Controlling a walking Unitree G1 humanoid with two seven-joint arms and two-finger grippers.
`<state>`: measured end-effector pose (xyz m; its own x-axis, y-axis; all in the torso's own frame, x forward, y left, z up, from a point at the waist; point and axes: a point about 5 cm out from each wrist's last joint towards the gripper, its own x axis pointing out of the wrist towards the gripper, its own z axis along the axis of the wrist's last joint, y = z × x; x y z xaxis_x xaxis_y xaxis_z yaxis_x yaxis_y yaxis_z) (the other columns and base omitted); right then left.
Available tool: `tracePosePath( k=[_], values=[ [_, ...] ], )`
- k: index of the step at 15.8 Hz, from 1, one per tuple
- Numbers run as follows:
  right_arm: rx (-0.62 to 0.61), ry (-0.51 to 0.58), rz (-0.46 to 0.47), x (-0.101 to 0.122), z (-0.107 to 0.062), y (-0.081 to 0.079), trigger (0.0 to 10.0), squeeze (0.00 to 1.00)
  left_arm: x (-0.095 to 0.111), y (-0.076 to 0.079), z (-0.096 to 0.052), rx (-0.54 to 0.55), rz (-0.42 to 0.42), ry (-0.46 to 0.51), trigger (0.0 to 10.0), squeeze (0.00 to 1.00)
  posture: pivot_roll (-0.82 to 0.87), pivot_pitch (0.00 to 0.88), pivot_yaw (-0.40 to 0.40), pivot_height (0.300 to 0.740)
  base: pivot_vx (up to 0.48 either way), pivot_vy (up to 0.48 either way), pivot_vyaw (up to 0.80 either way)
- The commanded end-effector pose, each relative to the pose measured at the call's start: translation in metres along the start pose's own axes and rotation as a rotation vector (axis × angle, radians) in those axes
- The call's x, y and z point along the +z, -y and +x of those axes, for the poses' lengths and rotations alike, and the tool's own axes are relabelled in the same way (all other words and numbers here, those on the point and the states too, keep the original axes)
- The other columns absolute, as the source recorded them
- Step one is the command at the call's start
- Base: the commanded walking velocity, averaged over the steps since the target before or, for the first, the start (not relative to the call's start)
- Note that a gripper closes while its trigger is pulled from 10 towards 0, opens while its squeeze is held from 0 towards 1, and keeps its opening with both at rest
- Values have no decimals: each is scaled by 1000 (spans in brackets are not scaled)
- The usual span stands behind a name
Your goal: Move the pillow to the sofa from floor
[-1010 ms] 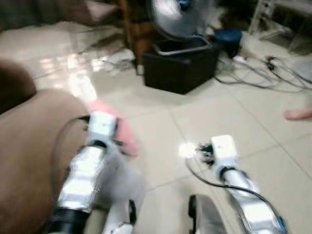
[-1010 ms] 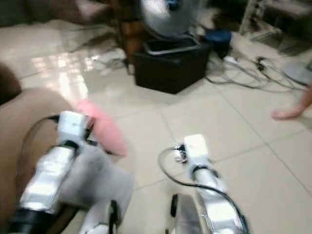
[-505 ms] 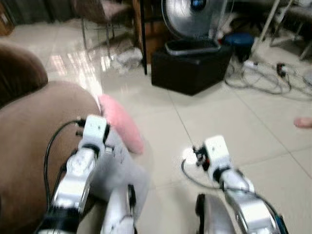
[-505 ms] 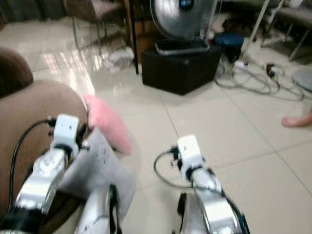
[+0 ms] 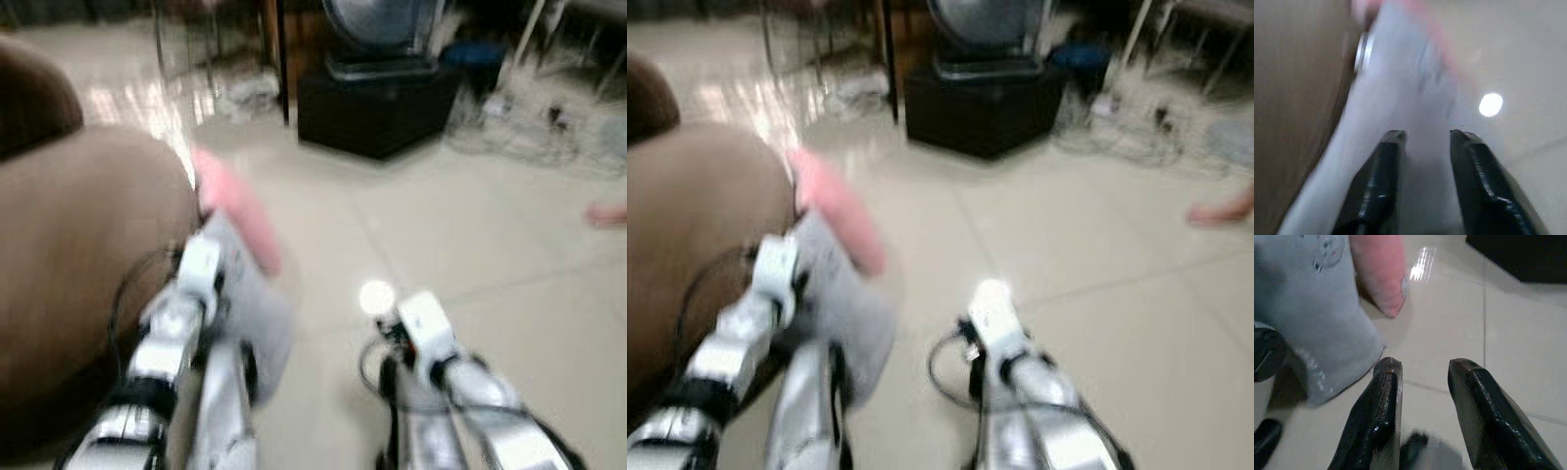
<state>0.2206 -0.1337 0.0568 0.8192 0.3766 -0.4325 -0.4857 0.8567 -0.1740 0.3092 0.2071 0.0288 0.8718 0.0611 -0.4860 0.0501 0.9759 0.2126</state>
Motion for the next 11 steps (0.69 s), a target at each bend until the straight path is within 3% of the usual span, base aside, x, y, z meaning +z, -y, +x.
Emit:
tracePosePath(
  k=[1,5,7,9,11],
  values=[
    [35,18,-11,6,-2,-5,10000,0,8,-10,4,58,-4,14,10000,1000,-92,166,30,501,0,0,0],
    [62,48,-31,11,-9,-11,10000,0,24,-30,10,180,13,36,10000,1000,-112,221,49,501,0,0,0],
    [55,93,-41,21,-11,-11,10000,0,48,-36,12,216,1,145,10000,1000,-112,270,68,501,0,0,0],
    [41,109,-47,26,-10,-6,10000,0,68,-36,14,224,78,214,10000,1000,-116,273,76,501,0,0,0],
    [56,121,-64,31,-10,-6,10000,0,70,-44,14,248,133,195,10000,1000,-123,292,84,501,0,0,0]
  ],
)
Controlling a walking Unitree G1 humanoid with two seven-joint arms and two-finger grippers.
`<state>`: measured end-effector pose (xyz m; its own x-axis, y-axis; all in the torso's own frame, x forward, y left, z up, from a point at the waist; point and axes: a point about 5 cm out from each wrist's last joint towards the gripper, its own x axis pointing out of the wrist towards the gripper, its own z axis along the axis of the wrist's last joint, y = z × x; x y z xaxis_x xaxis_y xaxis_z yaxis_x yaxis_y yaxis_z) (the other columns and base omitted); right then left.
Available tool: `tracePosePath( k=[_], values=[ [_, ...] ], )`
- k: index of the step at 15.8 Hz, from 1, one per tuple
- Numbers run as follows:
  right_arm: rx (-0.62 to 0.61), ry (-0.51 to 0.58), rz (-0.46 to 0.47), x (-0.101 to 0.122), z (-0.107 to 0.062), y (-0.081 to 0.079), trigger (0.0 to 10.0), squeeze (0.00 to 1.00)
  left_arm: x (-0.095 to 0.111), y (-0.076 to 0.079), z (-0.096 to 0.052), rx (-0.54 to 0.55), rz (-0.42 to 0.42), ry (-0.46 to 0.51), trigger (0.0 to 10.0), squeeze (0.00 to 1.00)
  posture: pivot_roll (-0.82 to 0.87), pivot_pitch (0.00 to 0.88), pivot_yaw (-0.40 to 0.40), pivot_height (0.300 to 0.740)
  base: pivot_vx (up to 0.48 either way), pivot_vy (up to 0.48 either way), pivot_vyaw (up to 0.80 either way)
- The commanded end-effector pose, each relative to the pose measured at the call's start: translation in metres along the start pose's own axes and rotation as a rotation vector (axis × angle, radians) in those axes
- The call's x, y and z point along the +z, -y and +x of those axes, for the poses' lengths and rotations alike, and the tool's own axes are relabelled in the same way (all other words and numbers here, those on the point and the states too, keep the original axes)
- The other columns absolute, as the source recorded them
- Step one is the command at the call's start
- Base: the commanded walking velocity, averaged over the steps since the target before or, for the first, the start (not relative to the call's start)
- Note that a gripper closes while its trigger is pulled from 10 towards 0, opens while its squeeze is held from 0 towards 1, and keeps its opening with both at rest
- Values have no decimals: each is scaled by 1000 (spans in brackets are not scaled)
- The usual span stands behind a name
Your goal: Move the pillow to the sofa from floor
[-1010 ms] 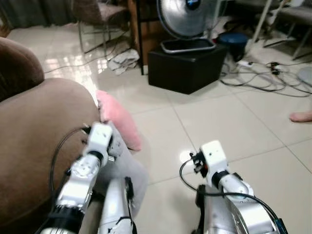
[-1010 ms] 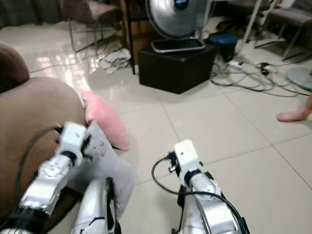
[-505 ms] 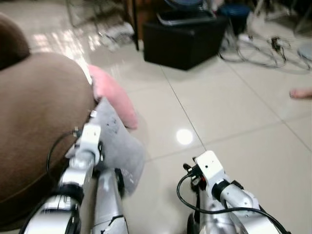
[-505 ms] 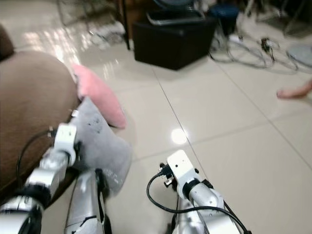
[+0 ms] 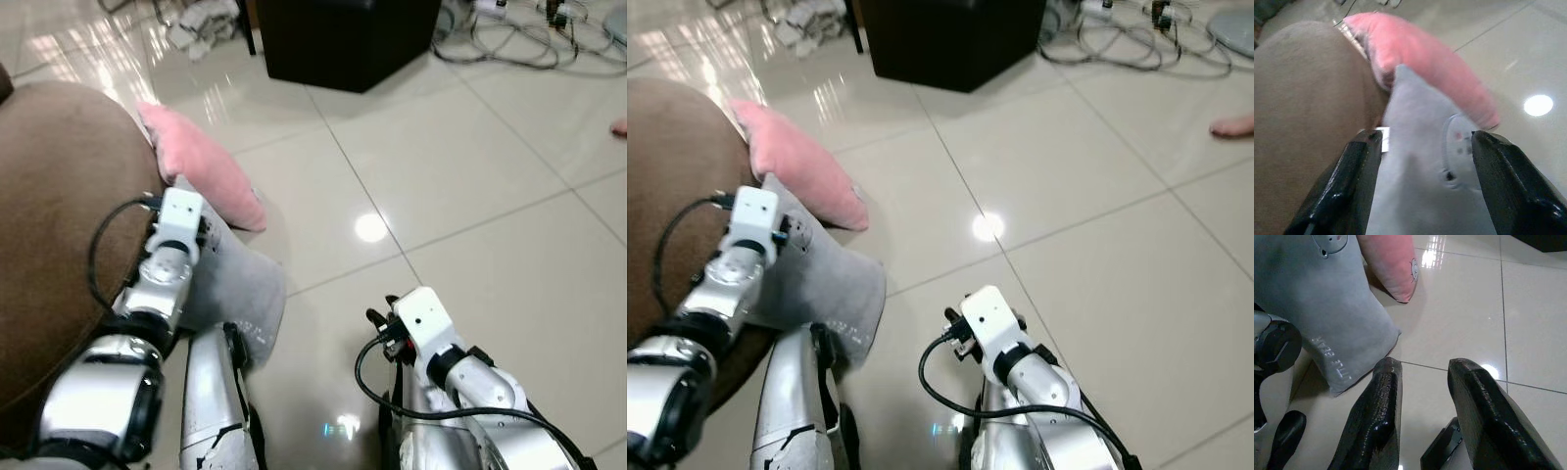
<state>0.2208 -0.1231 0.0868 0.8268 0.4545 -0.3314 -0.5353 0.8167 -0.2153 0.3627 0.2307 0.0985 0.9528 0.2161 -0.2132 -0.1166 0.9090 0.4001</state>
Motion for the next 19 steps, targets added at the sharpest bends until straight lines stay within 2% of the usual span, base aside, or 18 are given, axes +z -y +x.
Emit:
tracePosePath(
  k=[1,3,4,6,7,8,13,14,16,17,18,19],
  values=[
    [28,14,-6,4,-1,-3,10000,0,-10,-9,-1,33,45,-35,10000,1000,-124,302,85,501,0,0,0],
    [67,38,-20,9,0,-6,10000,0,-10,-29,0,95,82,-52,10000,980,-123,308,84,501,0,0,0],
    [88,46,-29,11,0,-8,10000,0,-12,-37,0,112,85,-68,10000,0,-123,308,84,501,0,0,0],
    [112,50,-34,13,0,-11,10000,0,-23,-45,-2,102,56,-118,10000,0,-132,310,61,501,0,0,0],
    [120,53,-32,13,0,-12,10000,0,-26,-44,-3,88,26,-132,10000,0,-134,309,57,501,0,0,0],
    [153,57,-32,15,-1,-15,10000,0,-32,-45,-5,59,-19,-156,10000,0,-150,311,20,501,0,0,0],
    [230,57,-60,18,-3,-19,10000,0,-38,-57,-8,91,3,-164,10000,0,-189,312,-69,501,0,0,0],
    [249,61,-69,20,-3,-19,10000,0,-41,-63,-9,101,45,-169,10000,0,-199,313,-90,501,0,0,0],
    [259,61,-75,21,-4,-16,10000,0,-46,-64,-11,86,86,-182,10000,0,-199,311,-97,501,0,0,0],
    [268,65,-82,22,-2,-16,10000,0,-49,-63,-12,61,165,-187,10000,0,-200,309,-98,501,0,0,0],
    [277,67,-86,23,-2,-17,10000,0,-49,-63,-13,57,195,-188,10000,0,-200,311,-97,501,0,0,0],
    [295,71,-88,24,-2,-19,10000,0,-50,-64,-13,60,219,-192,6667,0,-199,314,-95,501,0,0,0]
  ],
)
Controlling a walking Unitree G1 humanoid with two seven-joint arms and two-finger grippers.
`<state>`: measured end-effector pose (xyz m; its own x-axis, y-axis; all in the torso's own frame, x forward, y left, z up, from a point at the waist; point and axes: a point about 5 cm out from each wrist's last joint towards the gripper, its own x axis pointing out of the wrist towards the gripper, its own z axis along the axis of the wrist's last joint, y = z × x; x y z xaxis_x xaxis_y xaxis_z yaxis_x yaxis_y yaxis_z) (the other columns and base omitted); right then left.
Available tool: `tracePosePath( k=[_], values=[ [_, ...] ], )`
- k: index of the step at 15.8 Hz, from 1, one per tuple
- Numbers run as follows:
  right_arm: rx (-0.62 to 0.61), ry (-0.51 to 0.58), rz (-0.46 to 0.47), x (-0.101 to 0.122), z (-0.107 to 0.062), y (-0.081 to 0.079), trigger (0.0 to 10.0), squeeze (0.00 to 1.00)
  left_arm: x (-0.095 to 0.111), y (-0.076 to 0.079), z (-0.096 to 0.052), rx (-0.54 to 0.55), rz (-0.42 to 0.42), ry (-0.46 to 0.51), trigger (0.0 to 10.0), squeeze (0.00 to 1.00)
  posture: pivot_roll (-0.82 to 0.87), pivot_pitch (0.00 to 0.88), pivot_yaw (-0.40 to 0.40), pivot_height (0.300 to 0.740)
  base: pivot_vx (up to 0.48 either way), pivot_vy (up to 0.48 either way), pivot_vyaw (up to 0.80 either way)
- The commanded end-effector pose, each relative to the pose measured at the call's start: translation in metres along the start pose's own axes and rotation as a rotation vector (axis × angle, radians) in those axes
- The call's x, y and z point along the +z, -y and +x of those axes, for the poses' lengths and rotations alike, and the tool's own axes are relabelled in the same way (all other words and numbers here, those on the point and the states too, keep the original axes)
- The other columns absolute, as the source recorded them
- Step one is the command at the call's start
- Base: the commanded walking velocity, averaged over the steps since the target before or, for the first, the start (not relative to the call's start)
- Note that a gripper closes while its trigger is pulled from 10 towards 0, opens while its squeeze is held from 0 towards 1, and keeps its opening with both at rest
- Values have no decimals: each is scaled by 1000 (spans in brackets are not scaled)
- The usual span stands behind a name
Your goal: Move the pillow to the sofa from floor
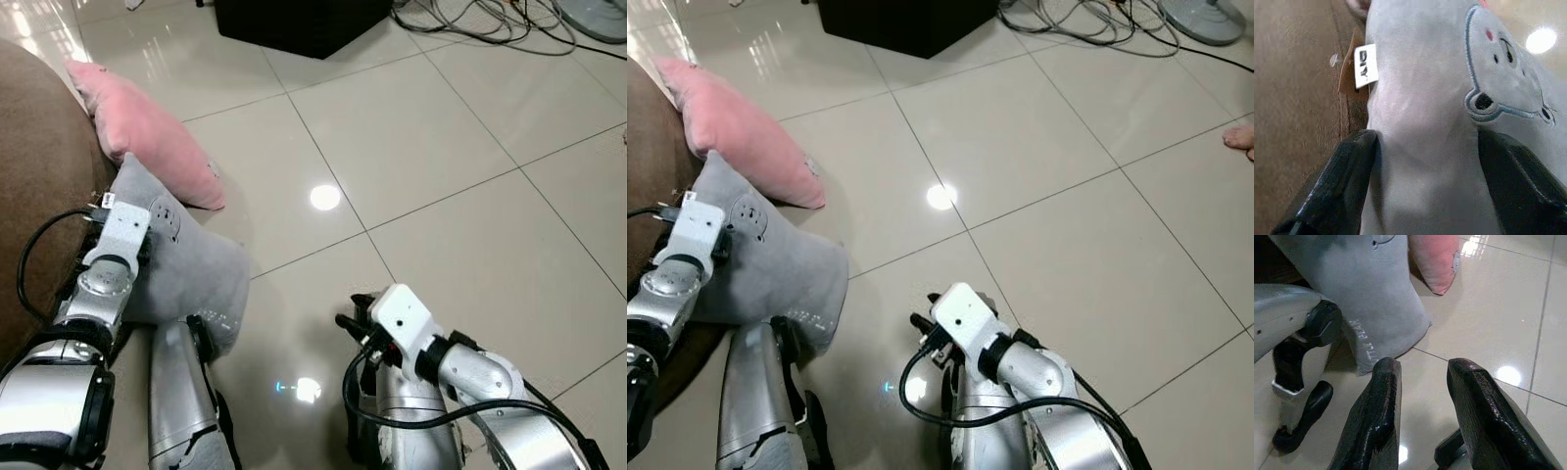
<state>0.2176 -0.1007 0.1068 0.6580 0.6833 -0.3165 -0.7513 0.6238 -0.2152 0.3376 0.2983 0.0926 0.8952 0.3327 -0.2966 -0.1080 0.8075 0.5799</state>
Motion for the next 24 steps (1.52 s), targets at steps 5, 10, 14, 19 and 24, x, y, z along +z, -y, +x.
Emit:
tracePosePath(
  k=[5,10,14,19,24],
  values=[
    [139,2,7,-1,-5,-19,10000,0,-13,-5,-2,14,36,-58,0,0,-197,316,-85,501,0,0,0],
    [137,5,7,-2,-6,-18,10000,0,-13,-6,-2,10,25,-64,0,0,-195,315,-80,501,0,0,0],
    [108,21,-35,2,-4,-15,10000,0,-14,-7,-2,11,14,-69,0,0,-191,315,-79,501,0,0,0],
    [107,19,-76,2,-2,-17,10000,0,-15,-8,-2,9,9,-73,0,0,-189,315,-77,501,0,0,640],
    [82,12,-47,-1,-1,-15,10000,0,-15,-6,-2,-4,1,-70,0,0,-182,309,-71,501,0,0,135]
  ],
)
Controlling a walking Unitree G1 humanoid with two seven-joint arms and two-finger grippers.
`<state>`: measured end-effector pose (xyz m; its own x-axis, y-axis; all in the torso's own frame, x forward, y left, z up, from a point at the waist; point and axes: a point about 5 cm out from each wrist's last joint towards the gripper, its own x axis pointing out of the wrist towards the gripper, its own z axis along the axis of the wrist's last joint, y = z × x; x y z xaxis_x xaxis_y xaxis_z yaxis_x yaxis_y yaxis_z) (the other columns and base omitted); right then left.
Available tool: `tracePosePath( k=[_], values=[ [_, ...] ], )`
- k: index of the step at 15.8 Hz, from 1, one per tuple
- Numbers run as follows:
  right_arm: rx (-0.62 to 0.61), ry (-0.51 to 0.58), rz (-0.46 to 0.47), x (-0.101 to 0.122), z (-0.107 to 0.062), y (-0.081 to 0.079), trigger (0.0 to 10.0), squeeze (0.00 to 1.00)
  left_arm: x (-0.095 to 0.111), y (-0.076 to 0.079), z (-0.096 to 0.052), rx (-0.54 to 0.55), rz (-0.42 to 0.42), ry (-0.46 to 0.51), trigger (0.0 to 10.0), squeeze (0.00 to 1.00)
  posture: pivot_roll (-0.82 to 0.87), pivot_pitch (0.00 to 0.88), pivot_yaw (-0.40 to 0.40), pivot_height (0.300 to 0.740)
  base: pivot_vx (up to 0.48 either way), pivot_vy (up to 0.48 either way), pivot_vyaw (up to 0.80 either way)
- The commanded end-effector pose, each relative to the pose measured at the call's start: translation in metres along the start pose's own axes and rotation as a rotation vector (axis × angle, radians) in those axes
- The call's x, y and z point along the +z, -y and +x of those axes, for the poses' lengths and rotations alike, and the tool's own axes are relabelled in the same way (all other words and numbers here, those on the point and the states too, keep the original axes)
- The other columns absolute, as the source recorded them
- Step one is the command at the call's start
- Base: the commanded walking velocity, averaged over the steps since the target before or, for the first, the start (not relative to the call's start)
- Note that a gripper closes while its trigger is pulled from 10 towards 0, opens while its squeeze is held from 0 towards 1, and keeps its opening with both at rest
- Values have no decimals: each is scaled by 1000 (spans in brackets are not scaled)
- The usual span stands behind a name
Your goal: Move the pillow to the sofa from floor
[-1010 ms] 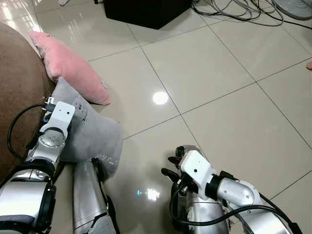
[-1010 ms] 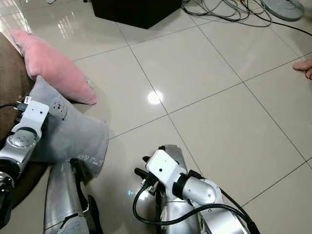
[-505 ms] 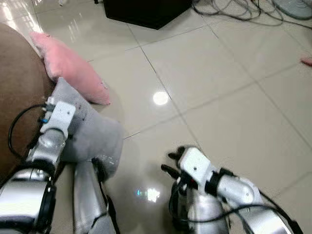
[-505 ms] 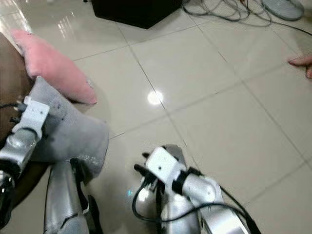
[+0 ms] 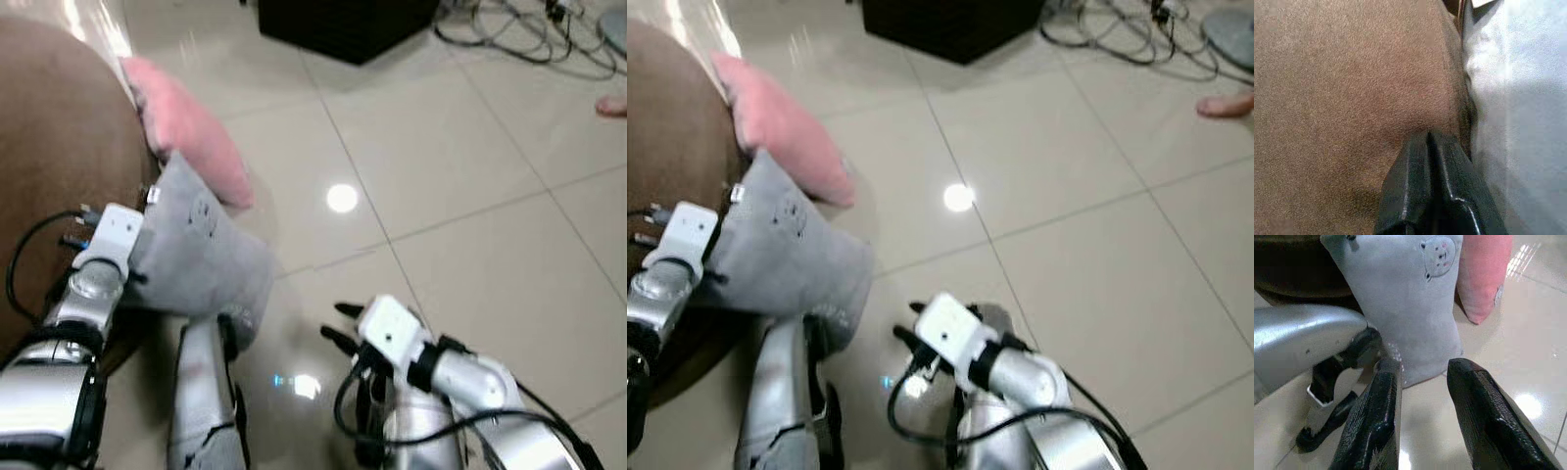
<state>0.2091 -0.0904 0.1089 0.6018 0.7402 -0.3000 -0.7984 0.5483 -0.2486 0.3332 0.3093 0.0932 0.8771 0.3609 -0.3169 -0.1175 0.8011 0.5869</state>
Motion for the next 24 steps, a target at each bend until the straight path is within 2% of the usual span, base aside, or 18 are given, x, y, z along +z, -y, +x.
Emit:
tracePosePath(
  k=[1,4,5,6,7,8,9,11,12,16,21,24],
  values=[
    [9,-23,17,-7,-1,-4,10000,0,-8,4,-1,-29,-11,-33,0,0,-180,307,-69,501,0,0,0],
    [6,-24,22,-8,0,-4,10000,0,-8,7,-2,-52,-41,-26,0,0,-179,306,-66,501,0,0,0],
    [5,-24,23,-9,0,-4,10000,0,-4,7,-1,-34,-89,0,0,0,-178,304,-64,501,0,0,0],
    [3,-24,23,-9,-1,-4,10000,0,2,6,-1,-40,-194,31,10000,0,-177,303,-63,501,0,0,0],
    [2,-22,25,-9,-1,-4,10000,0,8,6,0,-59,-317,67,10000,1000,-175,302,-60,501,0,0,0],
    [0,-19,27,-9,-1,-4,10000,0,21,8,0,-151,-555,157,10000,1000,-174,300,-58,501,0,0,0],
    [-1,-15,30,-9,-1,-5,10000,0,27,14,-1,-229,-573,213,10000,1000,-171,298,-58,501,0,0,0],
    [1,-10,36,-8,0,-6,10000,0,30,20,-3,-275,-513,233,10000,1000,-165,296,-56,501,0,0,0],
    [8,-3,39,-7,1,-9,10000,0,29,20,-2,-249,-458,213,10000,1000,-163,291,-50,501,0,0,0],
    [4,9,46,-6,1,-10,10000,0,35,17,-1,-268,-435,235,10000,1000,-159,286,-40,501,0,0,0],
    [0,16,55,-6,2,-11,10000,0,47,29,-2,-353,-459,271,10000,1000,-157,292,-33,501,0,0,0],
    [-1,17,57,-6,2,-12,10000,0,46,35,-2,-370,-405,243,10000,1000,-159,296,-31,501,0,0,0]
  ],
)
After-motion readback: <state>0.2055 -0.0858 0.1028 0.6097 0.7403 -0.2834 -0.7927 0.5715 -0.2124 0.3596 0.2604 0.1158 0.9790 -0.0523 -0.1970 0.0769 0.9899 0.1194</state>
